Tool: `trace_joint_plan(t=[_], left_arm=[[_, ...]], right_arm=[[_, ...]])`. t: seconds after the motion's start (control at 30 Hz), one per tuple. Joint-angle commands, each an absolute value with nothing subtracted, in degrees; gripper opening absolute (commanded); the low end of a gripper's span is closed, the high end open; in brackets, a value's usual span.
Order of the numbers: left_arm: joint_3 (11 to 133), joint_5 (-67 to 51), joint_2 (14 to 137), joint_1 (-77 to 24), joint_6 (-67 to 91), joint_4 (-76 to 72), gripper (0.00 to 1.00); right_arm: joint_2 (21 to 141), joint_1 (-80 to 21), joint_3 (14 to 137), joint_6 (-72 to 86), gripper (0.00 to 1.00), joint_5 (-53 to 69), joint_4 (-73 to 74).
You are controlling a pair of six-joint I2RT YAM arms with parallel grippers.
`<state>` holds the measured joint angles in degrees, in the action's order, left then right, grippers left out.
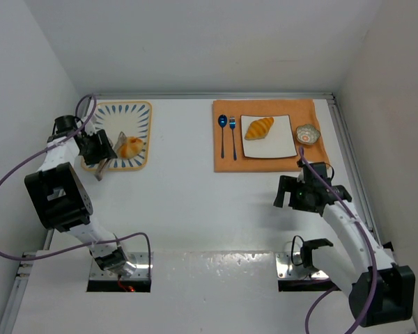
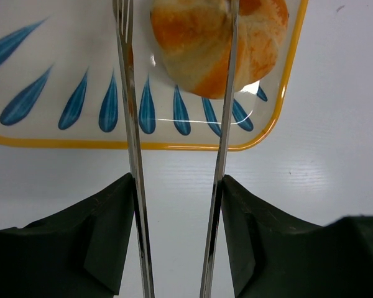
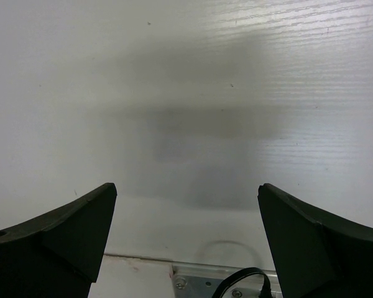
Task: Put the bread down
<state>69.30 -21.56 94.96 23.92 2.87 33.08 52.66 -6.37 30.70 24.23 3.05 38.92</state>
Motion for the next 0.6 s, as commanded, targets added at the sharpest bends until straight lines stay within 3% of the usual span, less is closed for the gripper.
trace_joint_plan(t=[0.0,0.4,0.57], left_arm=[[69.0,-24.2,94.4,25.2,4.5,31.9,0.60],[70.3,-25.2,97.1,25.2,5.0,33.6,0.42],[72.0,-25.8,98.3,25.2,4.5,34.1,0.27]], right_arm=[[51.1,-6.9,31.0,25.2,0.96,1.7,38.8],[49.8,-6.8,31.8,25.6,0.96,0.4,39.6],[50.2,-6.8,32.0,25.8,0.96,0.4,39.5]])
